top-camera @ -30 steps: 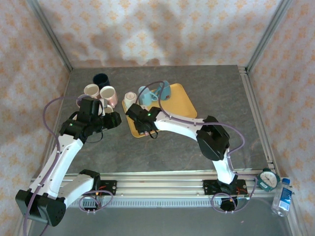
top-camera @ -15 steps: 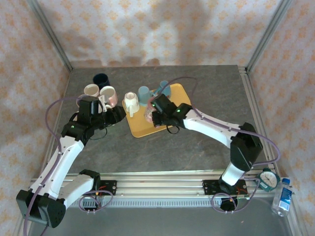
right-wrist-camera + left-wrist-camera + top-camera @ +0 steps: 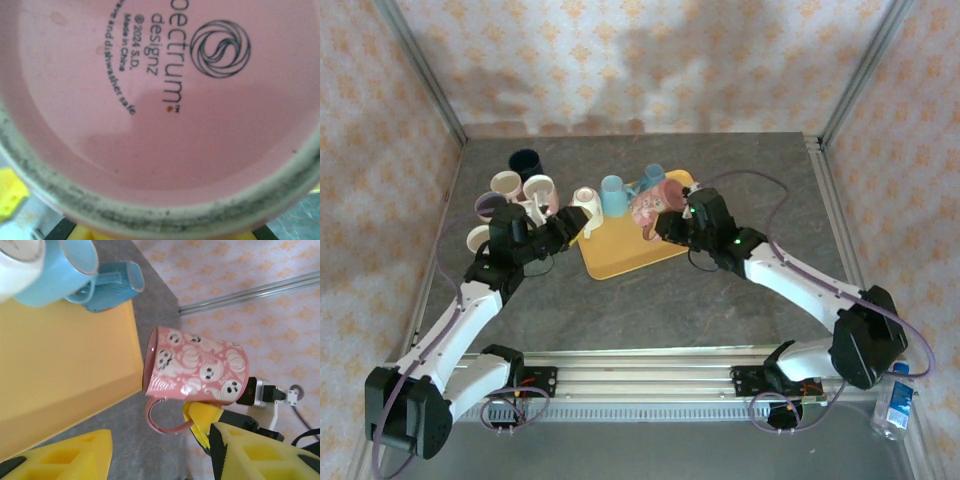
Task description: Turn the mug right side up
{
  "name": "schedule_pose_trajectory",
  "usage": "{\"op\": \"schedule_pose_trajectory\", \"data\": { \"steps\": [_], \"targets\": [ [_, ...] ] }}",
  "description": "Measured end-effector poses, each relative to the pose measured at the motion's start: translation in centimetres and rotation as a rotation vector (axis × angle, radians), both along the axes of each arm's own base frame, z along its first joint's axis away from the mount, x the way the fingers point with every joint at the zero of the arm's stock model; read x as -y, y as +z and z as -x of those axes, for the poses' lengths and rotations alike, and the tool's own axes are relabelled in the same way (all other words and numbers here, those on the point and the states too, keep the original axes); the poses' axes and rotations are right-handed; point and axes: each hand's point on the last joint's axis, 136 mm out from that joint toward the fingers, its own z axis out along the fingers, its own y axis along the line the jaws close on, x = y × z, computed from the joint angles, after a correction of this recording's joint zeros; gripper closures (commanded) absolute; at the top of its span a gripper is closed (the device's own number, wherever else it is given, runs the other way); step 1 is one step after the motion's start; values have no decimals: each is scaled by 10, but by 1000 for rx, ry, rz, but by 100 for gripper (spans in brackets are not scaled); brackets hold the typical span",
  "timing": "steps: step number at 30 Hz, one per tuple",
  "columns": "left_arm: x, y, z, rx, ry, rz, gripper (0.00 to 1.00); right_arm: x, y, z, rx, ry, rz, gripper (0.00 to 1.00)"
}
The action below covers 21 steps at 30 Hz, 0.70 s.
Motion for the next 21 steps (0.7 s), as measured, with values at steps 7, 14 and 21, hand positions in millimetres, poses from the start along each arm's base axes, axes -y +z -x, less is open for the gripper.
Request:
{"op": "schedule_pose_trajectory", "data": {
  "steps": [7,14,21],
  "targets": [
    [34,18,-2,54,-74,82,46,5,51,-10,113,-39,-255,100],
    [47,38,-12,93,-86,164,45,8,93,-8,207,-41,-442,100],
    [69,84,-6,177,-149,214,45,6,120,-5,250,-17,-561,100]
  ]
}}
